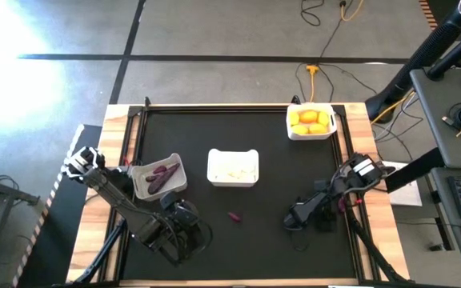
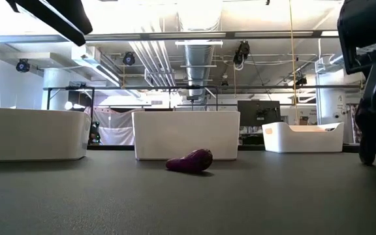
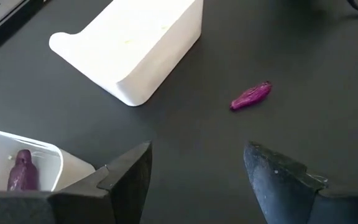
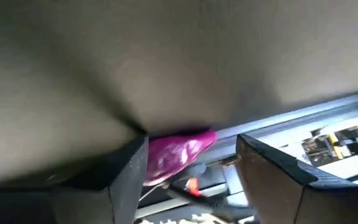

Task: Sort produce into baskets
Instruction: Move the purple eggplants to the middle

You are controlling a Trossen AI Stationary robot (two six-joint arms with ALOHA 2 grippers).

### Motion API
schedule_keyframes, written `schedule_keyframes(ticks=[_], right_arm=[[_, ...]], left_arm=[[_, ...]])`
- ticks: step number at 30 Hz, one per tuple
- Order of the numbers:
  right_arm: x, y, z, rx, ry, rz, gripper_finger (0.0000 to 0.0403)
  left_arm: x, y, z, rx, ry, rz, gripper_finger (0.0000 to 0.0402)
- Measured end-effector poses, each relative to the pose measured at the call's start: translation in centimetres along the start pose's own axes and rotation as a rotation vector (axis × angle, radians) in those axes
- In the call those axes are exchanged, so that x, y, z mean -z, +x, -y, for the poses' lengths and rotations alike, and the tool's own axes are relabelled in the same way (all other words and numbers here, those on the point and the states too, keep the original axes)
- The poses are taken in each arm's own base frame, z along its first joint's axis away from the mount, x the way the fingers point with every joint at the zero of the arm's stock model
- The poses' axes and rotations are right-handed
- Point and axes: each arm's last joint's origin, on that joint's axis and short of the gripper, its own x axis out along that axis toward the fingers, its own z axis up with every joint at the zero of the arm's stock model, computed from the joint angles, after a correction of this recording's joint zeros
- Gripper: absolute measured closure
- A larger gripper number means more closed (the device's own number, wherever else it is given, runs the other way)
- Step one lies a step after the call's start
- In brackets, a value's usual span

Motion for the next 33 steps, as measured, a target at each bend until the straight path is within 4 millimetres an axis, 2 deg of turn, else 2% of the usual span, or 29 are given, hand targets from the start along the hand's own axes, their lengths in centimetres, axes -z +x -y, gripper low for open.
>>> schedule_keyframes(ticks=[7,9,16,21,28,33], right_arm=[[1.1,-2.5,-0.4,-0.082,0.11,-0.014,0.016],[1.3,-2.6,-0.5,-0.083,0.137,-0.007,0.0151],[1.1,-0.2,-0.1,-0.065,0.103,-0.046,0.0103],[1.0,1.9,-0.1,-0.179,0.068,-0.086,0.0089],[0.9,2.4,0.2,-0.145,0.072,-0.056,0.0116],[0.9,2.4,0.2,-0.13,0.082,-0.054,0.0166]], left_arm=[[0.0,0.0,-0.2,-0.016,0.012,-0.002,0.0164],[0.0,0.1,-0.2,-0.02,0.012,0.005,0.0164],[0.0,0.2,-0.3,-0.032,0.016,0.016,0.0164],[0.0,0.2,-0.4,-0.035,0.02,0.016,0.0164],[0.1,0.0,-0.5,-0.037,0.02,0.016,0.0164],[0.0,0.0,-0.5,-0.038,0.019,0.017,0.0164]])
